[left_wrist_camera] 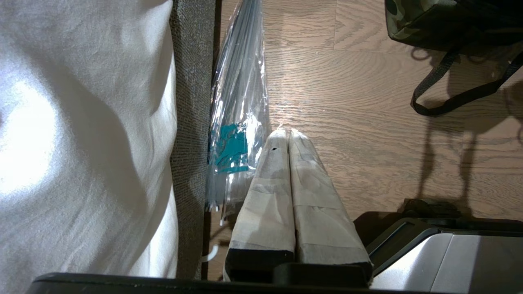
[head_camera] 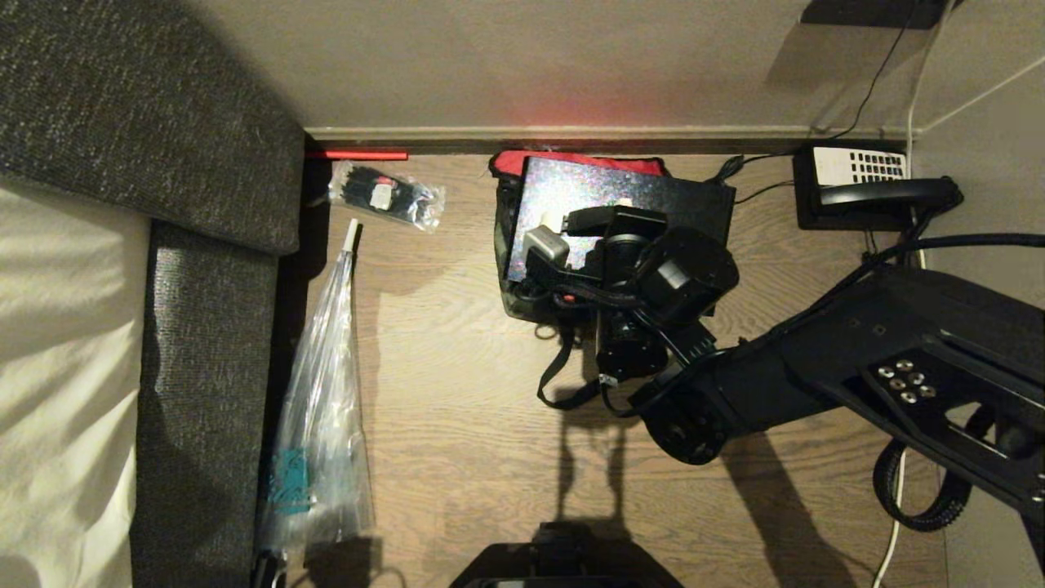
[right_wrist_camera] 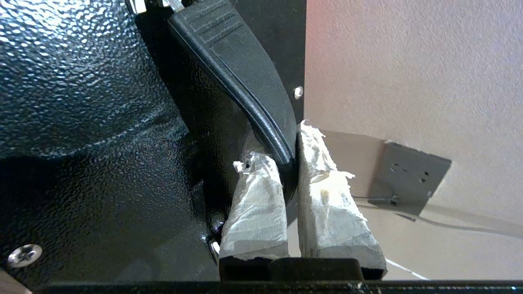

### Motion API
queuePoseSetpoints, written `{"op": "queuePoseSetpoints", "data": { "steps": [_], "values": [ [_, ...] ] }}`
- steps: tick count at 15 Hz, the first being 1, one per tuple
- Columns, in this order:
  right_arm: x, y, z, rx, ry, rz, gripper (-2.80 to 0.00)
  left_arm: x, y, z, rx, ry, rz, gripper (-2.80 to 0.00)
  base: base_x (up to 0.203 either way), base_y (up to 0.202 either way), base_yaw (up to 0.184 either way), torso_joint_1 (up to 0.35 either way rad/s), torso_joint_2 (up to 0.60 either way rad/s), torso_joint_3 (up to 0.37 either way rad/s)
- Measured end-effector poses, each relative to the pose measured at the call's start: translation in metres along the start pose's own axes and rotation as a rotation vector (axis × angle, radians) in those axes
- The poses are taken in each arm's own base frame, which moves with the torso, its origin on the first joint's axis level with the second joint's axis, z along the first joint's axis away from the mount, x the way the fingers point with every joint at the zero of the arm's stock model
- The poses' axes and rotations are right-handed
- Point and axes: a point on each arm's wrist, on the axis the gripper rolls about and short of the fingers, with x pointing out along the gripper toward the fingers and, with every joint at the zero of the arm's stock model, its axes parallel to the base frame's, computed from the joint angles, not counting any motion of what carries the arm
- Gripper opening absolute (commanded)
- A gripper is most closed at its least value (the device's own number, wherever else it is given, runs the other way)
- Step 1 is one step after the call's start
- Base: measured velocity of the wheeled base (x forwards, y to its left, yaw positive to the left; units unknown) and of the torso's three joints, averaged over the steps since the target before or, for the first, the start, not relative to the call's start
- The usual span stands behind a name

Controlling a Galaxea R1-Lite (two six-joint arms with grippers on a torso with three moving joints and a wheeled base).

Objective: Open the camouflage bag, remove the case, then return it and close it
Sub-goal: Place the black box back

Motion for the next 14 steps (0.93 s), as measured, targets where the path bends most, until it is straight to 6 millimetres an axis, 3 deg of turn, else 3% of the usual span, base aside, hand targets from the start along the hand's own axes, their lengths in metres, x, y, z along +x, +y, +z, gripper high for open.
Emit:
{"op": "queuePoseSetpoints", "data": {
  "steps": [3,10,14],
  "values": [
    [0.0,-0.003,0.002,0.001,-0.011,-0.006,-2.8,0.0,0.0,0.0,0.0,0.0,0.0,-2.8,0.0,0.0,0.0,0.0,0.0,0.0],
    [-0.001,-0.05,-0.005,-0.009,-0.019,-0.002,-2.8,0.0,0.0,0.0,0.0,0.0,0.0,-2.8,0.0,0.0,0.0,0.0,0.0,0.0],
    [-0.001,-0.067,-0.01,0.002,-0.014,-0.022,-2.8,0.0,0.0,0.0,0.0,0.0,0.0,-2.8,0.0,0.0,0.0,0.0,0.0,0.0]
  ]
}}
